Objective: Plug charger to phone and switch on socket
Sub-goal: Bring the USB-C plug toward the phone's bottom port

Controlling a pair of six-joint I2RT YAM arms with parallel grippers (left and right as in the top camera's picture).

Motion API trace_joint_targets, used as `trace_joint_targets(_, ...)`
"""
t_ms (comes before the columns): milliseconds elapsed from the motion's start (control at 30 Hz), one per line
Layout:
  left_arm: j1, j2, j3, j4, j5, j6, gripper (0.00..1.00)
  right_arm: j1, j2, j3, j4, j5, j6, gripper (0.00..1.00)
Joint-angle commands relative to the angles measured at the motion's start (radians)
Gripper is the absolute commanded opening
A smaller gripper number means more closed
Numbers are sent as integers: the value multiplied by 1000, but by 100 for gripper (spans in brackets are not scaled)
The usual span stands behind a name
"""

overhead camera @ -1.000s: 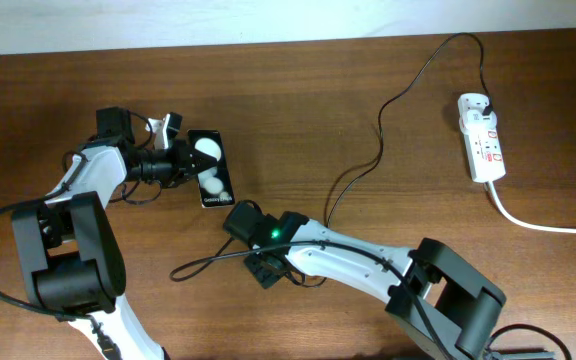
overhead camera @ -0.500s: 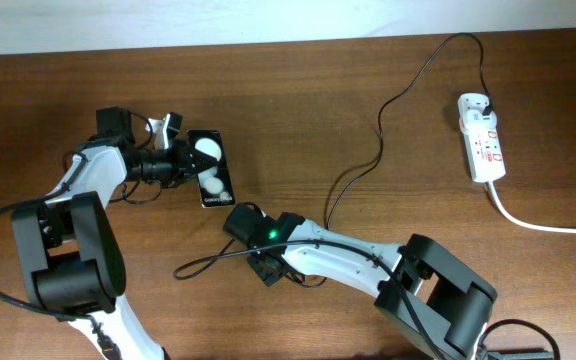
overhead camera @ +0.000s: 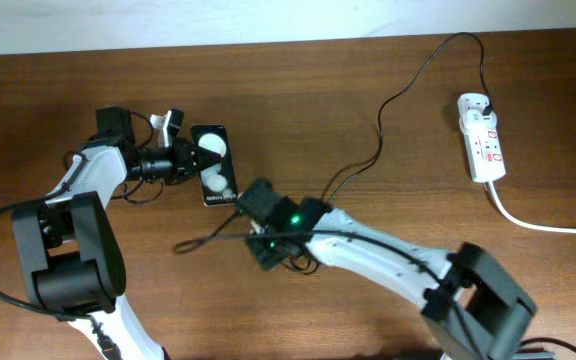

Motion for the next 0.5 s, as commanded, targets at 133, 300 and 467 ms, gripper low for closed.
trace_joint_targets(133,2,-30,-105,206,158,-60,0,-173,-39,-15,33,-289,12,4)
trace_joint_targets(300,2,-30,-162,343,186,-195,0,-204,-39,-93,143,-330,42,4)
trace_joint_targets(467,3,-30,-163,344,191,-196,0,-205,-39,-176,324,-384,127,4)
